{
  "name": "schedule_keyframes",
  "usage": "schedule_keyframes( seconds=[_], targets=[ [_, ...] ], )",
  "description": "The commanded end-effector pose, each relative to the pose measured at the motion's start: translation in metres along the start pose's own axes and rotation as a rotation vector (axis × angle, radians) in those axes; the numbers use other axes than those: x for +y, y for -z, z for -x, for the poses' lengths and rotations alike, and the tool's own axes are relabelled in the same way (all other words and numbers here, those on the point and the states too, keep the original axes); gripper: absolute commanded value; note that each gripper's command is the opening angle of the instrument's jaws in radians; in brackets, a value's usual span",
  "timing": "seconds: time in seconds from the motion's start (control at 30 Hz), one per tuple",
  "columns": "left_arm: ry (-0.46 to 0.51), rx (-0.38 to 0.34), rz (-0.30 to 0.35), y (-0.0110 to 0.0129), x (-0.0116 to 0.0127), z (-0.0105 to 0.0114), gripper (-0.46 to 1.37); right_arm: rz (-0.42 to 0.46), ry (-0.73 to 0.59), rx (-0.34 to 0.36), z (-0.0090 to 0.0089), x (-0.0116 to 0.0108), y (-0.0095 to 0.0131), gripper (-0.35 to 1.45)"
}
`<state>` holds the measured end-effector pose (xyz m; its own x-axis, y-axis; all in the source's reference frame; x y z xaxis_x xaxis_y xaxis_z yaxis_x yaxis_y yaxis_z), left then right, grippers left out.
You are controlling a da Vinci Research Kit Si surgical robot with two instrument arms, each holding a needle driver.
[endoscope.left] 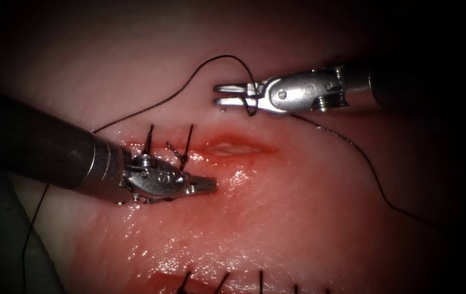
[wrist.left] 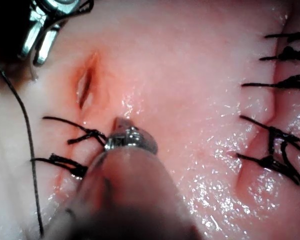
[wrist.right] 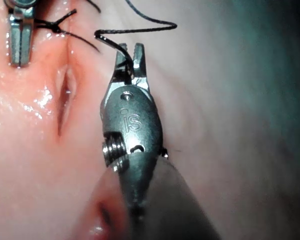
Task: Wound Closure
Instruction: Use the right gripper to throw the needle through the top of the wound
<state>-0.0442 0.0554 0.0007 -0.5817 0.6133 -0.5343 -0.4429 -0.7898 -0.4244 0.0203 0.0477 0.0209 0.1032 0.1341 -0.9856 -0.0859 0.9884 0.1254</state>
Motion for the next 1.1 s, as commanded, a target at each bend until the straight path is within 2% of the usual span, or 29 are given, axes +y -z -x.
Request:
schedule_keyframes(
  seconds=[0.03,0.23,0.43,0.7,1.1],
  targets=[
    [0.0,0.0,0.009,0.0,0.0,0.0,-0.35,0.0,0.004,-0.001,0.0,0.0,0.0,-0.35],
    [0.0,0.0,0.01,0.0,0.0,0.0,-0.35,-0.001,0.003,0.0,0.0,0.0001,0.0,-0.35],
    [-0.001,0.001,0.01,0.0,0.0,0.0,-0.35,0.001,-0.008,-0.001,-0.0006,0.0015,0.0,-0.35],
    [-0.001,0.001,0.01,0.0,0.0,0.0,-0.35,0.024,0.179,0.01,-0.0013,0.0011,-0.0001,-0.35],
    [-0.001,0.001,0.011,0.0,0.0,0.0,-0.35,0.049,0.288,0.021,-0.0015,0.0005,-0.0003,-0.35]
  ],
)
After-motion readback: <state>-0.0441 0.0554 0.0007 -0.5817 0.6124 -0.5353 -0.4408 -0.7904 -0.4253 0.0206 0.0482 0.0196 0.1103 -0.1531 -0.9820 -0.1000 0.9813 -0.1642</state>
